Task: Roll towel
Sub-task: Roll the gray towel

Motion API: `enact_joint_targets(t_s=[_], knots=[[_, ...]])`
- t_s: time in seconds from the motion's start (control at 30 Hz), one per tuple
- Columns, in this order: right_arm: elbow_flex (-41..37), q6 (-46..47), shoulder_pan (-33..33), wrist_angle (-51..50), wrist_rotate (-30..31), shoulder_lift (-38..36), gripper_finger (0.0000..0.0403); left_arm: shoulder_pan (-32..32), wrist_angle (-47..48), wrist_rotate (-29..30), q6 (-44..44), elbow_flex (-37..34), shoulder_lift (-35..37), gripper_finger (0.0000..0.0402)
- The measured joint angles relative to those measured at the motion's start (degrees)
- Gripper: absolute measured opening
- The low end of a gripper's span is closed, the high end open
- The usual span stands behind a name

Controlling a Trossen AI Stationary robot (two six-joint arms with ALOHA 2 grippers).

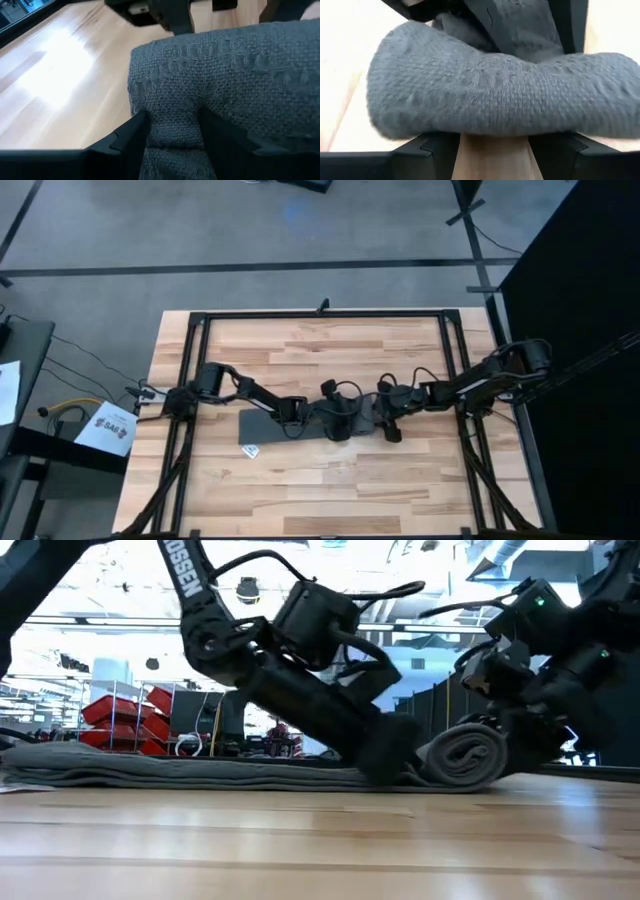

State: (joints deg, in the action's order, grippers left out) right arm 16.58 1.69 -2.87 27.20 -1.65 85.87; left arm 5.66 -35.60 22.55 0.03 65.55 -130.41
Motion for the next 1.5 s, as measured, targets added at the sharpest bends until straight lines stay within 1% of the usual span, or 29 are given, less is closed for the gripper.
enact_joint_targets(t_s=[0.13, 0.37, 0.53, 0.77, 1.1, 1.27, 1.5], knots=[[0.00, -0.43, 0.00, -0.37, 0.02, -0.11, 0.0207, 0.01, -3.01, 0.02, -0.74, 0.65, -0.90, 0.0173], [-0.11, -1.91, 0.00, -0.89, 0.02, -2.30, 0.0207, 0.01, -3.58, -0.07, -0.57, 0.67, -0.90, 0.0173], [-0.11, -2.77, 0.00, -0.36, 0.00, -3.02, 0.0207, 0.32, -2.03, -0.35, 2.99, 0.56, 1.14, 0.0173], [0.07, -5.04, -0.19, 2.66, 0.01, -3.11, 0.0207, 0.43, 6.27, -0.92, 7.16, 0.43, 6.63, 0.0173], [0.17, -6.12, -0.04, 4.37, 0.11, -3.13, 0.0207, 0.49, 15.96, -0.83, 4.87, 0.51, 11.14, 0.0173], [0.17, -6.22, -0.02, 4.46, 0.15, -3.14, 0.0207, 0.53, 16.34, -0.55, 3.86, 0.59, 10.86, 0.0173], [0.77, -6.22, -0.02, 3.53, 0.31, -3.20, 0.0207, 0.36, 13.16, -0.14, -0.19, 0.83, 6.19, 0.0173]])
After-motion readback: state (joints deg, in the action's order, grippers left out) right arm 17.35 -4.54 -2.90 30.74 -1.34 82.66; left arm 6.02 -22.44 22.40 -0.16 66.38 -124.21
